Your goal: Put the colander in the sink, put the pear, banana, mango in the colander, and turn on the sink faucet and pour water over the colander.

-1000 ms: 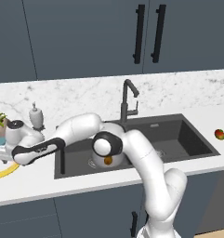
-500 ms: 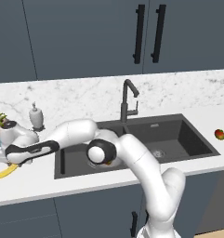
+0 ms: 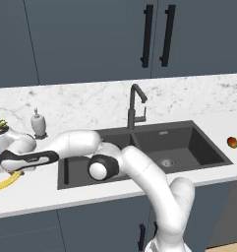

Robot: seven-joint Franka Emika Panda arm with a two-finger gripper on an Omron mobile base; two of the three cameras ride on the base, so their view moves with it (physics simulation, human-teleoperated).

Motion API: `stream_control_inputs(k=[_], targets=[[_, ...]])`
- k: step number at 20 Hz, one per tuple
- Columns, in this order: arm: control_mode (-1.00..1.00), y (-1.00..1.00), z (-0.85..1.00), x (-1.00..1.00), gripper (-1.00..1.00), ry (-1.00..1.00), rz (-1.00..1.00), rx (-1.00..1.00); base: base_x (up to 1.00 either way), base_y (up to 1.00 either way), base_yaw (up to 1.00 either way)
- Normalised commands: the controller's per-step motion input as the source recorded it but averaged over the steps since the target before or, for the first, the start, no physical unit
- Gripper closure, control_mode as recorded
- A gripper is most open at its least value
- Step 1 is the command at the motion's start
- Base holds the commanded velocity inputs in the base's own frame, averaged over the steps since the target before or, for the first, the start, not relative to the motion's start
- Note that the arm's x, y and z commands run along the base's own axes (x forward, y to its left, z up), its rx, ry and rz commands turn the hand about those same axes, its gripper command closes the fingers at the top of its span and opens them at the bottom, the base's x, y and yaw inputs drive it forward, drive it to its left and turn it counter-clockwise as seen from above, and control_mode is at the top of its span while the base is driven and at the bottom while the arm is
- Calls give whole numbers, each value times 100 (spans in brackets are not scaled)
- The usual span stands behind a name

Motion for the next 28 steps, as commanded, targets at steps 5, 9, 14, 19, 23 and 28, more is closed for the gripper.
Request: stream_control_inputs(k=[5, 9, 14, 19, 23, 28], targets=[[-100, -72, -3, -2, 100, 1, 0, 0, 0, 0, 0], [-100, -80, -11, -15, 100, -1, 0, 0, 0, 0, 0], [-100, -86, -13, -25, 100, -11, 0, 0, 0, 0, 0], [-100, -95, -8, -23, 100, -11, 0, 2, 0, 0, 0], [-100, -100, -3, -21, 100, -15, 0, 6, 0, 0, 0], [-100, -100, 0, -12, 100, -20, -2, 16, 0, 0, 0]])
